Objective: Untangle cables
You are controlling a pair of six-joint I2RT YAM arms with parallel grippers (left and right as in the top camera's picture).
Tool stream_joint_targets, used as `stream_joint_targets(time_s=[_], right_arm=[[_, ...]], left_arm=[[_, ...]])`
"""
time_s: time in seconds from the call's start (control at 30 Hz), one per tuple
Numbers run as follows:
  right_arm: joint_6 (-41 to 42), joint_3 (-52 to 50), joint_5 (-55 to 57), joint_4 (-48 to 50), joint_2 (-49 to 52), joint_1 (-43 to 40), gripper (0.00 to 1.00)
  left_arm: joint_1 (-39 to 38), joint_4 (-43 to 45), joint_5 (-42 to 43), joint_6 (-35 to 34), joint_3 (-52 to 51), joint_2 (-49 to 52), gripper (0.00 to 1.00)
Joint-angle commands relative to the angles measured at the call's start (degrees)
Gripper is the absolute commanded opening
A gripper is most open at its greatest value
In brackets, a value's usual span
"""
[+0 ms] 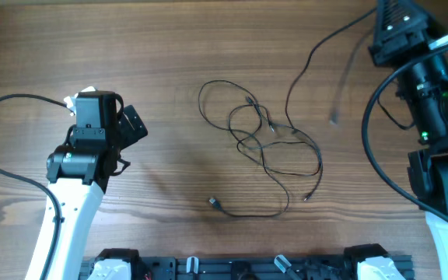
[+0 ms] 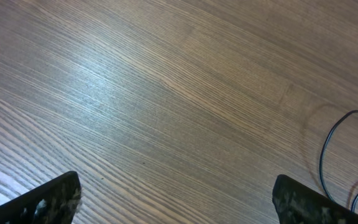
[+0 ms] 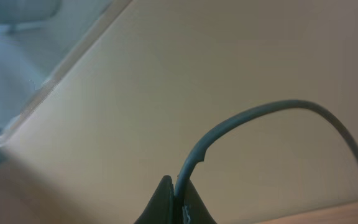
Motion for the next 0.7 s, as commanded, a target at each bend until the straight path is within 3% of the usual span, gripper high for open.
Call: stream_joint_targets(time_s=[0.0,0.1,0.2,0.47,0.67], right_arm=[[-4.3,0.3,17.2,-0.5,-0.2,-0.2,0.04],[-7.7,0.3,31.8,-2.0,-0.2,-0.8,0.04],[-11.7,0.3,38.6,-4.4,-0.2,-5.4,0.04],[-10.0,0.3,38.4,-16.0,-0.2,-24.6,0.04],[-5.1,0.3,25.6,-22.3,0.7,-44.2,0.04]], left_arm=[[0.4,0.0,0.1,-1.2,0.0,-0.2,1.00],[0.4,0.0,0.1,-1.2,0.0,-0.2,1.00],[0.4,0.0,0.1,-1.2,0.0,-0.2,1.00],[0.4,0.0,0.1,-1.2,0.0,-0.2,1.00],[0.4,0.0,0.1,-1.2,0.0,-0.2,1.00]])
